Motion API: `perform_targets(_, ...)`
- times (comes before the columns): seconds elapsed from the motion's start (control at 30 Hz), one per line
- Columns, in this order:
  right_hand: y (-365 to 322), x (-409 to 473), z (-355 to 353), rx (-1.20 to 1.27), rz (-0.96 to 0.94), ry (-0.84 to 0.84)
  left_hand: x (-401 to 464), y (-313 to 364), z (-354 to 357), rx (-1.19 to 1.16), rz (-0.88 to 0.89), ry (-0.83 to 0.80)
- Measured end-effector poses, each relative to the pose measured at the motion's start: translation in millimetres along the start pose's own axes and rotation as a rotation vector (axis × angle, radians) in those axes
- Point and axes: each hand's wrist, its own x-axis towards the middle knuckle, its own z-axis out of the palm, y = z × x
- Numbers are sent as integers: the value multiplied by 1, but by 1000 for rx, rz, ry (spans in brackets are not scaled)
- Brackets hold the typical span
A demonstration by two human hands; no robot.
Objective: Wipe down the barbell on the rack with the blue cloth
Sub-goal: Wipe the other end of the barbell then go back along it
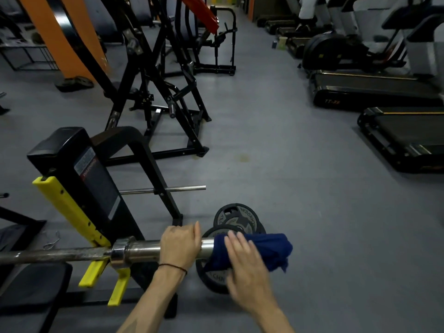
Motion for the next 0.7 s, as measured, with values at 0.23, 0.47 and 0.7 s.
perform_targets(0.23,-5,-4,7,40,343,125,-30,35,22,-155,67,82)
perform_targets(0.47,37,-17,-11,-34,137,49,-28,30,22,-82,79,14)
perform_targets(0.7,-41,-9,17,7,171,23,-32,32,27,-85,84,-1)
